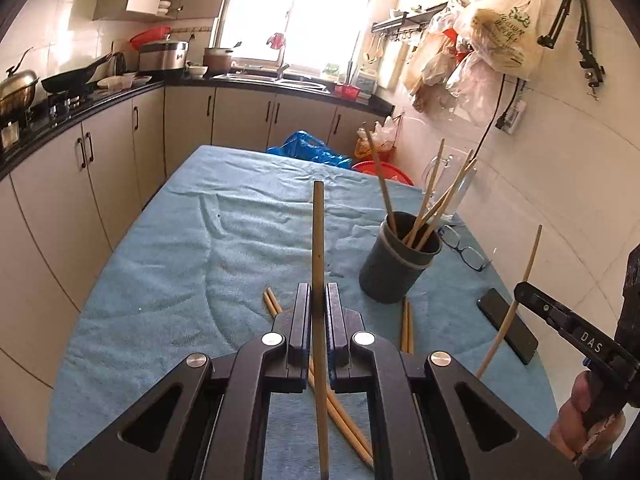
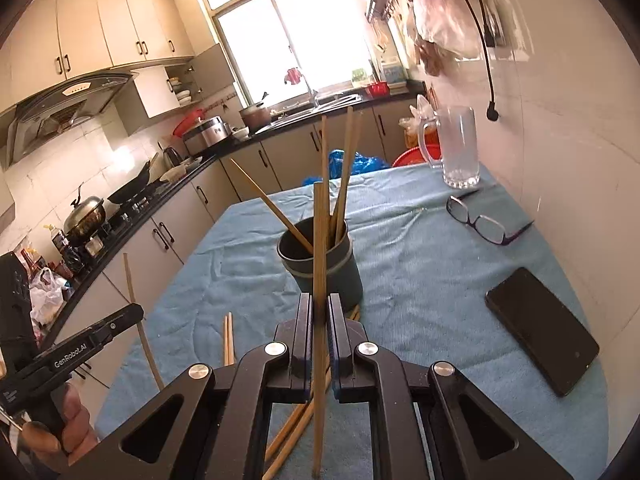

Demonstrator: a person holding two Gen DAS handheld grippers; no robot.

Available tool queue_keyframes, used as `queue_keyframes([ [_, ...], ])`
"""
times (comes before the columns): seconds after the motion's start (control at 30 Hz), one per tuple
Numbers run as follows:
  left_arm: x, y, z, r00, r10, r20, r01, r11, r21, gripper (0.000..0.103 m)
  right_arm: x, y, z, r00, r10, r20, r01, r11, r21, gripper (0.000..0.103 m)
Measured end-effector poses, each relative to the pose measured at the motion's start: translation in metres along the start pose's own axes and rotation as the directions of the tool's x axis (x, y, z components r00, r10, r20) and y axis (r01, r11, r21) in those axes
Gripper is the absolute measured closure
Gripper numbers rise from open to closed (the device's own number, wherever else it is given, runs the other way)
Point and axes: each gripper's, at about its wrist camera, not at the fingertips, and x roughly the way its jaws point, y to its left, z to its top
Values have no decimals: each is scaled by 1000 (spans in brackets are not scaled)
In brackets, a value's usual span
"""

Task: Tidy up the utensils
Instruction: 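Lift the grasped wooden chopstick upright with the right gripper, then carry the upright chopstick over the grey holder with the right tool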

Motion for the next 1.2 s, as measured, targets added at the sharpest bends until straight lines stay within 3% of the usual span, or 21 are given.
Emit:
queue_keyframes([
  [1.2, -20, -20, 19, 1000, -21, 7, 21, 999, 26, 97, -15, -8, 15, 1000, 25, 15, -25, 999, 21, 96],
])
